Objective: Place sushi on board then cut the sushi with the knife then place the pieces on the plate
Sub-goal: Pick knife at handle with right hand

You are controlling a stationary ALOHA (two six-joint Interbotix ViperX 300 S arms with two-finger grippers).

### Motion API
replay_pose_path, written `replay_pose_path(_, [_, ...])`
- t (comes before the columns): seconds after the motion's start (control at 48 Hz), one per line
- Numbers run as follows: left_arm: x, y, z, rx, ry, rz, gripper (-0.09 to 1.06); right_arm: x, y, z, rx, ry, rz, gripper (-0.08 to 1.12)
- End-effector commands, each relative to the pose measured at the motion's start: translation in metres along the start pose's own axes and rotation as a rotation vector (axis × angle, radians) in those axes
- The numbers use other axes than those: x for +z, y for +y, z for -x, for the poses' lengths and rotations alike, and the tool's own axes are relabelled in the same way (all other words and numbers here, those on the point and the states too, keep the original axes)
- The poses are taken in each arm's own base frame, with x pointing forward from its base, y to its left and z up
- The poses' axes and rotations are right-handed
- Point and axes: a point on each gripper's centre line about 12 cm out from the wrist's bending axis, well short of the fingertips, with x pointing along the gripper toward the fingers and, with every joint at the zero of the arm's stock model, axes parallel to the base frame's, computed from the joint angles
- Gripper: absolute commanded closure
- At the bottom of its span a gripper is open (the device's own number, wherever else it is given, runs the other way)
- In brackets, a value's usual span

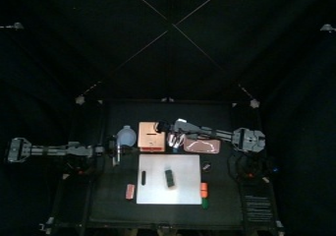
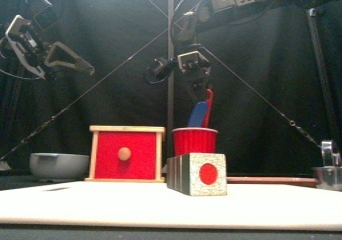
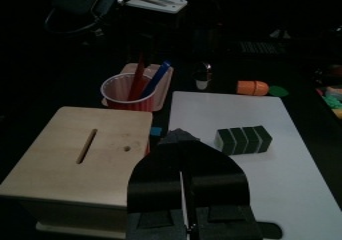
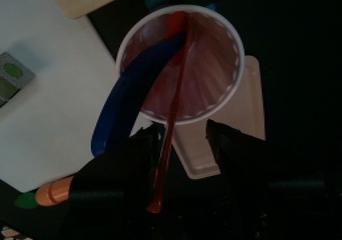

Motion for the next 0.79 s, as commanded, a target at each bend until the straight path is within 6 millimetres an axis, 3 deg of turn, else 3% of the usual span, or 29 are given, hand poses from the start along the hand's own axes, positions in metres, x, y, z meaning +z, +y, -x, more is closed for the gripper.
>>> replay_pose_path(0.021, [0.005, 0.000, -0.001, 0.001, -0.015, -0.003, 1.00, 0.001, -0.004, 0.017, 0.012, -0.041, -0.010, 0.24])
replay_pose_path(0.396, [0.005, 0.000, -0.001, 0.001, -0.015, -0.003, 1.00, 0.001, -0.008, 0.013, 0.005, -0.024, 0.001, 0.29])
replay_pose_path(0.792, [0.005, 0.000, -0.001, 0.001, -0.015, -0.003, 1.00, 0.002, -0.017, 0.012, 0.010, -0.012, -0.023, 0.58])
